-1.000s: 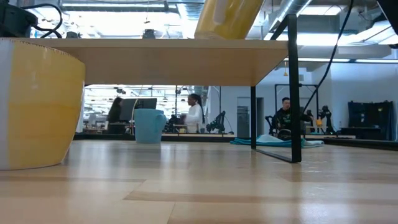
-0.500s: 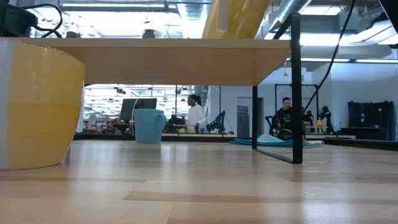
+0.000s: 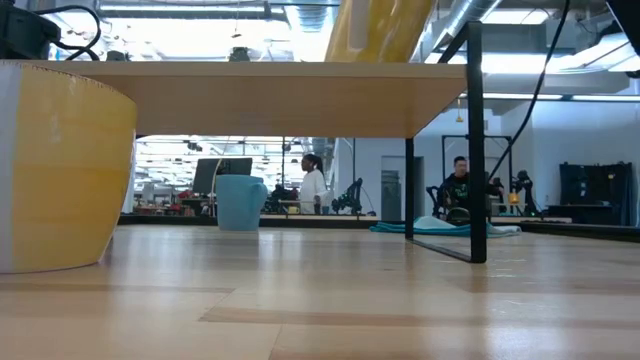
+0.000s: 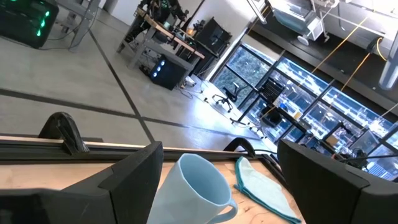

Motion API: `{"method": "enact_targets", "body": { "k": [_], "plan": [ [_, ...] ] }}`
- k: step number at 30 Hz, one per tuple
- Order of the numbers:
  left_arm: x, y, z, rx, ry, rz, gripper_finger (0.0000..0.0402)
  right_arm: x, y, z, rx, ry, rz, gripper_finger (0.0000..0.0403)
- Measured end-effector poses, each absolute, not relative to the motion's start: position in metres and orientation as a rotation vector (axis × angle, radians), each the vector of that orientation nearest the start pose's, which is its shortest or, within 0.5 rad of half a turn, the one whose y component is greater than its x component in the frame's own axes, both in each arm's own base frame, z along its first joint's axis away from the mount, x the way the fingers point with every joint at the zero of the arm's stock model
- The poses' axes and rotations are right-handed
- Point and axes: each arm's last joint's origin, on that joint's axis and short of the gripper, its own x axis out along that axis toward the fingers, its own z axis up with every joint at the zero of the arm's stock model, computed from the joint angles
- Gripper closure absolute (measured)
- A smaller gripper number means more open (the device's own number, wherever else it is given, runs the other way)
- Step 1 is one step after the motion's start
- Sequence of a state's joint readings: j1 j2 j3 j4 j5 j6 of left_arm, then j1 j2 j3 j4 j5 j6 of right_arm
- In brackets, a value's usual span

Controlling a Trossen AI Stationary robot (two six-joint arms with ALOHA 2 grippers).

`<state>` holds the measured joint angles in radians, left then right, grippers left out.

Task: Stack small to large cups/mugs on shelf
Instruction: Put the yellow and white mug on the shelf

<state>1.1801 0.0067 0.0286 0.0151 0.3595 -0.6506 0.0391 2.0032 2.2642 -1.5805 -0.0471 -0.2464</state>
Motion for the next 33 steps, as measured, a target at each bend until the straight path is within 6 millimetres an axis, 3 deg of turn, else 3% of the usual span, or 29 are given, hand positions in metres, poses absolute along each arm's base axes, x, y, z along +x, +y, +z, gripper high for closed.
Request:
{"method": "enact_targets", "body": {
  "k": [23,33],
  "plan": [
    [0.045,0.083,0.174,-0.584,-0.292,0.781,0.0093,0.381,0.021,0.373,-0.259,1.235,0.276,0.0327],
    [0.045,0.083,0.174,-0.562,-0.282,0.784,0.0093,0.379,0.029,0.388,-0.373,1.162,0.252,0.0327]
  ]
}}
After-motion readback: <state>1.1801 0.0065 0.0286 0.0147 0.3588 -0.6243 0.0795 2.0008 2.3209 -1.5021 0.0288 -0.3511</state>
